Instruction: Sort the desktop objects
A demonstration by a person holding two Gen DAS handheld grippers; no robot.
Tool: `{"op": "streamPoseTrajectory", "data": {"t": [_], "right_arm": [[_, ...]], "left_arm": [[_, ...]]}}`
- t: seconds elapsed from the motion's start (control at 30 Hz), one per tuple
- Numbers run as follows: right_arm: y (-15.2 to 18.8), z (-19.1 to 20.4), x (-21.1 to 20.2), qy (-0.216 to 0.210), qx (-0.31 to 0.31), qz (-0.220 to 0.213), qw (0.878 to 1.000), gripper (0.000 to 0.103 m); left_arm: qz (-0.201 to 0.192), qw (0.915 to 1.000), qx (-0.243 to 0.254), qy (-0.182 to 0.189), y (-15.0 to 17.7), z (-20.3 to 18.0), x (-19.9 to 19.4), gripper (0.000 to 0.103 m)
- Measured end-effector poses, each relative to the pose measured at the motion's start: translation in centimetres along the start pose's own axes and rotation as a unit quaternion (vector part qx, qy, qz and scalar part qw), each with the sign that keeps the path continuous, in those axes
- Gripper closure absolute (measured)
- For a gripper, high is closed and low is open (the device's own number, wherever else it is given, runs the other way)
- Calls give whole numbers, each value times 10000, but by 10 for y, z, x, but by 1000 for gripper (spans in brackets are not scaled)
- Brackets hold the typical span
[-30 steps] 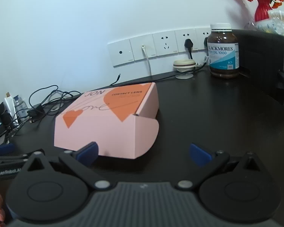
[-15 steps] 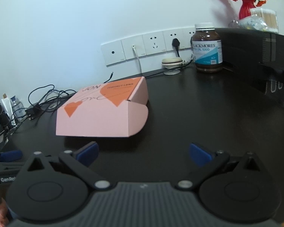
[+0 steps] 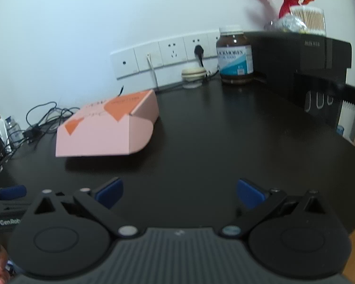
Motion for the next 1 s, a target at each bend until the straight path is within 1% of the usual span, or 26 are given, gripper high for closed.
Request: {"op": "streamPoseTrajectory", "data": {"t": [0.07, 0.2, 0.3, 0.43, 0.57, 0.77, 1.0], "right_arm": [[4, -1, -1, -20, -32, 15, 10000, 1], [10, -1, 2, -24, -70, 54, 10000, 1], [12, 0, -1, -127, -91, 74, 9999, 1], [14, 1, -6, -147, -217, 3, 9997, 1], [19, 0, -7, -114, -292, -34, 9995, 1], [27, 3, -9, -50, -459, -119, 9989, 1], [32, 7, -8, 60, -666, -181, 9976, 1]], "left_arm": [[-17, 10000, 21, -72, 3, -3, -2, 0], [126, 9998, -132, -24, 9, -2, -3, 0], [91, 9997, -225, -19, 13, 0, -9, 0], [31, 9997, -254, -64, 18, -2, -16, 0], [48, 9996, -236, -137, 22, -4, -16, 0], [111, 9995, -288, -29, 29, -4, -18, 0], [33, 9997, -257, -54, 35, -8, -21, 0]]}}
Point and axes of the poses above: each gripper's, at about its wrist camera, not at the fingertips, and x roughly the way its jaws point, z to its left, y to its underside, the point moved 4 cm from there along x, roughly the way its jaws point, and after that the axes turned 7 degrees about z, right-handed, at the moved point
